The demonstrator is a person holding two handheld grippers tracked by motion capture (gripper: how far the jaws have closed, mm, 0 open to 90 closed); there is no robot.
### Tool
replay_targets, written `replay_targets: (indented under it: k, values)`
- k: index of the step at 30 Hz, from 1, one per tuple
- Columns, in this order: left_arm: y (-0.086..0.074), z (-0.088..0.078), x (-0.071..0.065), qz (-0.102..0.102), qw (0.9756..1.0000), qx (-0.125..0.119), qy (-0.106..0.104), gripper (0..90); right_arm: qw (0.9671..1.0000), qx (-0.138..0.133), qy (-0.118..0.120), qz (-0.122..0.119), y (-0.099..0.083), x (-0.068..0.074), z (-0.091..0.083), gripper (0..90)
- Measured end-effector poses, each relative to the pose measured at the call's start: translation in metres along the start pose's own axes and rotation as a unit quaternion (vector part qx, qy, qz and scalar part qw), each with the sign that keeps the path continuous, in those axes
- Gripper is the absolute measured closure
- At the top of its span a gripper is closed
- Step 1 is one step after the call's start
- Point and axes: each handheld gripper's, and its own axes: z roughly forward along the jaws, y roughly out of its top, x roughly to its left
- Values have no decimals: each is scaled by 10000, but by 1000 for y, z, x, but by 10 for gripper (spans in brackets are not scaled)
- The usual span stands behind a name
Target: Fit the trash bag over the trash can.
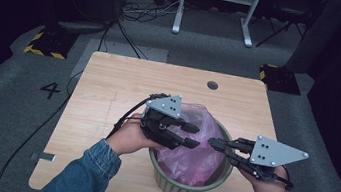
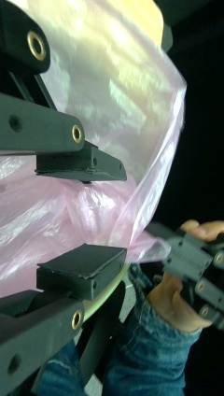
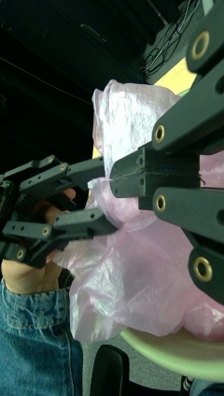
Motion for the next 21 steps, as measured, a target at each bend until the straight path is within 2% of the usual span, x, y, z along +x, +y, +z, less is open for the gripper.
replay_targets:
  k: [6,9,11,13,18,21]
  values:
    - [2,4,-4,108,9999,-56,-56,527,10000,-42,35,-17,-1,2,5,897]
    - [4,5,-7,218,9997,-22,88,649,10000,-69,40,3,-2,2,6,897]
    - [5,4,-8,270,9995,10,170,786,9999,-125,43,46,-2,1,5,897]
    - [5,3,-10,365,9989,10,280,865,9998,-153,30,75,-3,1,4,898]
    - [6,2,-15,493,9979,-28,430,894,9996,-236,20,157,-5,0,1,898]
    - [7,-2,-15,474,9974,-90,543,894,9995,-285,-28,161,-6,-1,-3,898]
